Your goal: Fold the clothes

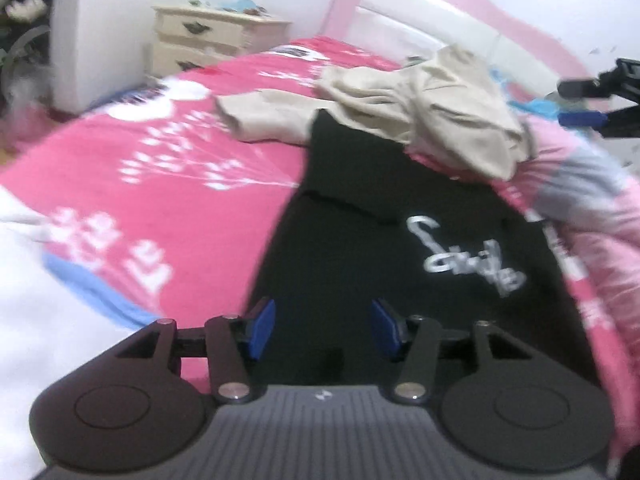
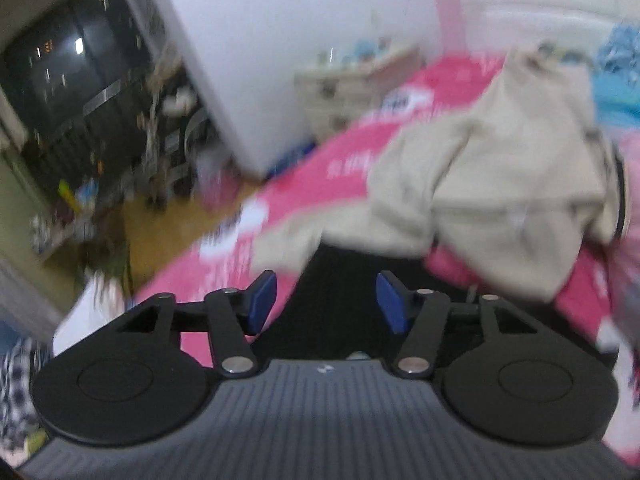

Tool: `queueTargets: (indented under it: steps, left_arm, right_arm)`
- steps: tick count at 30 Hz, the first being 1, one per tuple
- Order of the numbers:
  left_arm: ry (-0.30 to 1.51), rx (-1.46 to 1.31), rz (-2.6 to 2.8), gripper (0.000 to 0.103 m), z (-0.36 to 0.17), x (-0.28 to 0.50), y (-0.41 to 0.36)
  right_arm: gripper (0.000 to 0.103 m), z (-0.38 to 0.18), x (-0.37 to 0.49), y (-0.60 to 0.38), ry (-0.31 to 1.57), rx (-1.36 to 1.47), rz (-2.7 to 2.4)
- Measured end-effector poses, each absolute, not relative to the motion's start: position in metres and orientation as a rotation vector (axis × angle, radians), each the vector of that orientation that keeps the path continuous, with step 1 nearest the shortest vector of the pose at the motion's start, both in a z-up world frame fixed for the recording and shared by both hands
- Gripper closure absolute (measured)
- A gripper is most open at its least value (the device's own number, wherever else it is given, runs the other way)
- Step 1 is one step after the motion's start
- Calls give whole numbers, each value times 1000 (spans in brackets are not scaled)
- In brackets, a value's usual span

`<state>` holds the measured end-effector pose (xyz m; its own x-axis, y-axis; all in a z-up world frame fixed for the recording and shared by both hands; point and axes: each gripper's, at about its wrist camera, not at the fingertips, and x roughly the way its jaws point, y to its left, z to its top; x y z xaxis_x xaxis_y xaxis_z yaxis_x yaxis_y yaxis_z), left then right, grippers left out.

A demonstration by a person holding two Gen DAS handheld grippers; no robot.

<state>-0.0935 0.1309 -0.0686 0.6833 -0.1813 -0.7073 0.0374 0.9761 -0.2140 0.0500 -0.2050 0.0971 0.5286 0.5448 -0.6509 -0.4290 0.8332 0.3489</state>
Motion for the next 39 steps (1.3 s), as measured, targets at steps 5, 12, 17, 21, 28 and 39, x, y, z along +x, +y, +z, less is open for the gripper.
queueTargets:
  steps: [5,12,17,21,28,39]
  left_arm:
    - [835,-45,-1,37,-80,-89,124]
    - [964,-102,-42,40,-102,-83,132]
    - [971,-103,-68,45,-101,-86,137]
    - [955,-104,-64,66,-102,-91,138]
    - [849,-212,-164,100,-97,-112,147]
    - [709,-334,-429,100,-58,-125,111]
  right_arm:
    - [44,39,52,-143,999,171,577]
    - [44,-19,97,-73,1093,329,510]
    - [44,-50,145,-23,1134,280,443]
    - [44,-68,166,11,1145,138,404]
    - [73,-80,156,31,1079,-61,352]
    - [100,-53,150,-60,1011,176,358]
